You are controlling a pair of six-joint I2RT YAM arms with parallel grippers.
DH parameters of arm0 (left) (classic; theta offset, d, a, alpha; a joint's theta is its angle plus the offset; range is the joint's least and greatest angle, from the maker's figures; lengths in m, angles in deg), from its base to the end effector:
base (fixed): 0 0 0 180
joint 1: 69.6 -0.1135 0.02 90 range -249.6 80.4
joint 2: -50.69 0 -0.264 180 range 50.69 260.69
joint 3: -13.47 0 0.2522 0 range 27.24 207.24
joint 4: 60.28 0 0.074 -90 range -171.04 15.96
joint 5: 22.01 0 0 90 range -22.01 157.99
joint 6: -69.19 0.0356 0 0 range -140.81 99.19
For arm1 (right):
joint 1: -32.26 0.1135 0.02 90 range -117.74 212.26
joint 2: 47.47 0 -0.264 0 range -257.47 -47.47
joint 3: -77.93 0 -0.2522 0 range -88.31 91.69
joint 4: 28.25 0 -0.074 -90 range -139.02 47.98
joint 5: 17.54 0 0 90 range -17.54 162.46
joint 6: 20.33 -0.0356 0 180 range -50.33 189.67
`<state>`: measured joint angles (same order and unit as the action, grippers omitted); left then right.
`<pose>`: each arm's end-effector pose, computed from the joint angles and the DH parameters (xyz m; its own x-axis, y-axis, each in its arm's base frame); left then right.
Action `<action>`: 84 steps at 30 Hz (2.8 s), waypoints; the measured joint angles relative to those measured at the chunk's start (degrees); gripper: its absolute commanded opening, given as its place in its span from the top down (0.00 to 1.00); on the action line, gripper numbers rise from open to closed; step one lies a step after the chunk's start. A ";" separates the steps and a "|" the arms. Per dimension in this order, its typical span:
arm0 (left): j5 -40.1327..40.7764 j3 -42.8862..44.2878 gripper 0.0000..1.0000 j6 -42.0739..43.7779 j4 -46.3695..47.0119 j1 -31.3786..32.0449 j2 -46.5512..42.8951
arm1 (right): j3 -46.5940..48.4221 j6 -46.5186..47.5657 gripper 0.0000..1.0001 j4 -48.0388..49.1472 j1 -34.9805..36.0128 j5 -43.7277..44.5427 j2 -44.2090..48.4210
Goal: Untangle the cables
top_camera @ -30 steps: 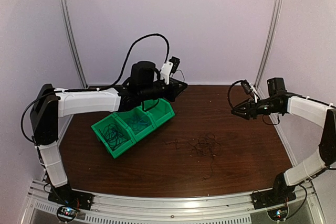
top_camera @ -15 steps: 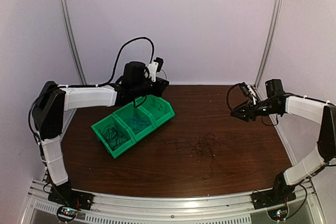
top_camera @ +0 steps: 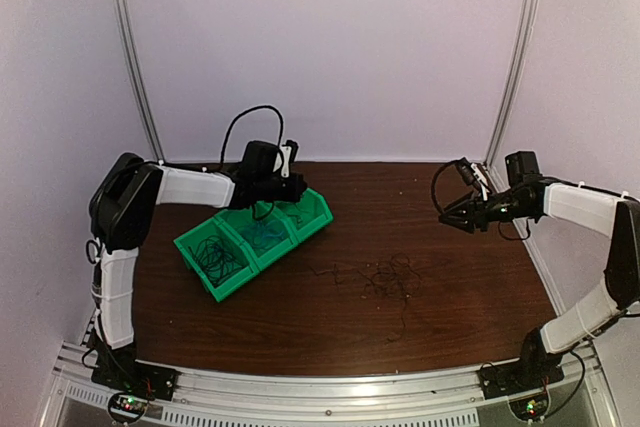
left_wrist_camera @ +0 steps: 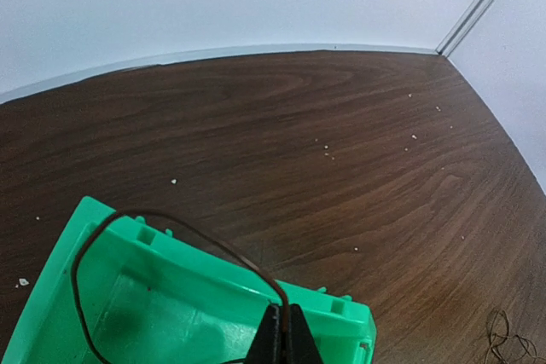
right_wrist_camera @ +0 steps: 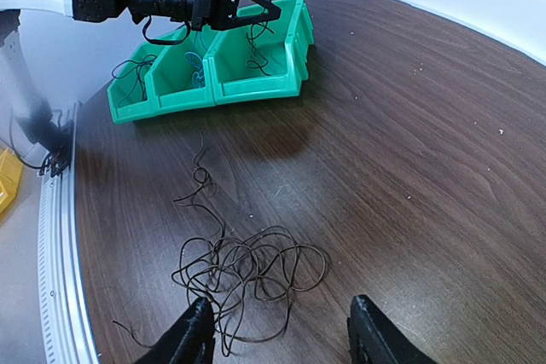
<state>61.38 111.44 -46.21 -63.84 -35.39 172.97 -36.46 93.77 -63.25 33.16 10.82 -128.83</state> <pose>0.4009 -0.2775 0.1818 -0.6249 -0.0904 -0.7755 0.4147 0.8031 -0.4278 0.2801 0.0357 0.2356 -0.4764 -0.2015 -0.8558 -0.8312 0.4206 0.3637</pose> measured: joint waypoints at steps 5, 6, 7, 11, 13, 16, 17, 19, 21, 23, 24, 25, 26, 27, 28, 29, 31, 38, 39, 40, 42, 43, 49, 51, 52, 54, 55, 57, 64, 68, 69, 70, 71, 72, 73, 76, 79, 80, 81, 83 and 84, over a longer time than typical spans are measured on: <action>0.83 2.38 0.94 -2.75 -3.69 -0.42 0.55 | 0.00 0.07 0.46 -0.02 0.00 0.00 0.00; 1.11 2.89 0.92 -3.32 -4.48 -0.42 0.55 | 0.00 0.09 0.46 -0.04 0.00 0.00 0.00; 1.29 3.34 0.91 -3.82 -5.03 -0.42 0.55 | 0.00 0.11 0.46 -0.04 0.00 0.00 0.00; 1.73 3.67 0.87 -5.33 -6.51 -0.42 0.55 | 0.00 0.15 0.46 -0.04 0.00 0.00 -0.02; 1.79 3.63 0.83 -6.03 -7.54 -0.42 0.55 | 0.00 0.15 0.46 -0.07 0.00 0.00 -0.02; 1.75 3.17 0.80 -7.02 -8.33 -0.42 0.26 | 0.00 0.15 0.46 -0.11 0.00 0.00 -0.04; 1.73 2.80 0.79 -7.32 -8.48 -0.42 0.02 | 0.00 0.15 0.46 -0.13 0.00 -0.02 -0.04; 1.68 2.01 0.77 -7.72 -8.87 -0.42 -0.74 | 0.00 0.17 0.46 -0.17 0.00 -0.02 -0.04; 1.66 1.27 0.75 -8.04 -9.40 -0.42 -2.05 | 0.00 0.17 0.46 -0.22 0.00 -0.02 -0.07; 1.66 1.03 0.71 -8.15 -9.97 -0.42 -3.69 | 0.00 0.17 0.46 -0.26 0.00 -0.02 -0.09; 1.66 0.94 0.69 -8.17 -10.23 -0.42 -4.76 | 0.00 0.17 0.46 -0.31 0.00 -0.02 -0.09; 1.64 0.90 0.67 -8.24 -10.38 -0.42 -5.92 | 0.00 0.17 0.46 -0.35 0.00 -0.02 -0.11; 1.64 0.90 0.66 -8.26 -10.40 -0.42 -7.26 | 0.00 0.17 0.46 -0.42 0.00 -0.04 -0.11; 1.68 0.90 0.65 -8.31 -10.43 -0.42 -8.61 | 0.00 0.17 0.46 -0.42 0.00 -0.04 -0.11; 1.68 0.90 0.64 -8.33 -10.51 -0.42 -9.97 | 0.00 0.17 0.46 -0.44 0.00 -0.04 -0.11; 1.70 0.90 0.64 -8.33 -10.69 -0.42 -11.04 | 0.00 0.17 0.46 -0.44 0.00 -0.04 -0.11; 1.92 0.90 0.65 -8.33 -11.63 -0.42 -13.44 | 0.00 0.17 0.46 -0.46 0.00 -0.04 -0.11; 3.21 0.50 0.77 -8.13 -13.35 -0.42 -16.41 | 0.00 0.20 0.46 -0.50 0.00 -0.07 -0.11; 2.91 0.31 0.80 -8.11 -13.68 -0.42 -16.17 | 0.02 0.22 0.46 -0.50 0.00 -0.07 -0.11; 2.60 0.15 0.82 -8.15 -13.86 -0.42 -15.82 | 0.02 0.22 0.46 -0.57 0.00 -0.07 -0.11; 1.55 -0.02 0.88 -8.09 -14.25 -0.42 -14.58 | 0.02 0.24 0.46 -0.72 0.00 -0.07 -0.11; 1.18 -0.13 0.91 -8.13 -14.43 -0.42 -13.79 | 0.02 0.26 0.46 -0.81 0.00 -0.07 -0.11; 0.26 -0.63 1.00 -7.74 -15.13 -0.42 -8.55 | 0.02 1.03 0.46 -1.05 0.00 -0.04 -0.11; 0.31 -0.55 0.99 -7.67 -15.28 -0.42 -7.37 | 0.02 1.14 0.46 -1.16 0.00 -0.07 -0.09; 0.28 -0.33 0.98 -7.65 -15.67 -0.42 -6.84 | 0.02 1.18 0.46 -1.25 0.00 -0.04 -0.09; 0.20 0.74 0.93 -7.52 -17.35 -0.42 -5.66 | 0.02 1.25 0.46 -1.29 0.00 -0.04 -0.09; 0.15 1.33 0.90 -7.48 -18.21 -0.42 -5.16 | 0.02 1.27 0.46 -1.29 0.00 -0.04 -0.09; 0.20 2.08 0.76 -7.45 -19.85 -0.42 -4.61 | 0.02 1.27 0.46 -1.31 0.00 -0.04 -0.09; 2.03 7.28 0.61 -6.16 -29.09 -0.42 -4.57 | 0.07 1.55 0.46 -1.75 0.00 -0.07 -0.17; 4.33 10.95 0.59 -4.33 -33.92 -0.42 -4.66 | 0.11 1.70 0.46 -2.14 0.00 -0.07 -0.44; 5.01 11.26 0.58 -3.74 -34.75 -0.42 -4.79 | 0.11 1.70 0.46 -2.23 0.00 -0.07 -0.46; 5.68 11.39 0.58 -3.23 -35.76 -0.42 -4.98 | 0.13 1.70 0.46 -2.25 0.00 -0.07 -0.46; 6.38 11.69 0.58 -2.73 -37.03 -0.42 -5.09 | 0.13 1.70 0.46 -2.29 0.00 -0.07 -0.46; 6.88 11.98 0.58 -2.38 -37.94 -0.42 -5.18 | 0.15 1.70 0.46 -2.36 0.00 -0.07 -0.50; 7.45 12.33 0.59 -1.95 -38.88 -0.42 -5.20 | 0.17 1.73 0.46 -2.36 0.00 -0.07 -0.57; 8.17 12.87 0.61 -1.05 -40.39 -0.42 -5.62 | 0.17 1.75 0.46 -2.49 0.00 -0.07 -0.92; 5.97 11.96 0.62 0.02 -38.97 -0.28 -7.19 | 0.26 2.75 0.47 -2.97 0.13 -0.04 -1.16; 4.70 10.71 0.62 0.74 -37.46 -0.11 -8.41 | 0.44 3.45 0.48 -3.48 0.37 0.07 -1.22; 3.41 9.27 0.62 1.66 -36.02 0.11 -9.84 | 0.74 4.33 0.49 -4.17 0.50 0.35 -1.29; 1.25 6.75 0.61 3.74 -32.89 1.20 -12.72 | 2.08 6.80 0.51 -6.62 1.46 1.77 -1.77; -0.07 5.33 0.61 5.18 -30.58 2.34 -14.45 | 2.91 8.04 0.52 -7.82 2.21 2.58 -2.14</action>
<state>61.32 116.77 -41.03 -94.42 -33.05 158.52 -33.55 101.81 -71.07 35.37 13.39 -130.97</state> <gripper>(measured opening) 0.385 0.502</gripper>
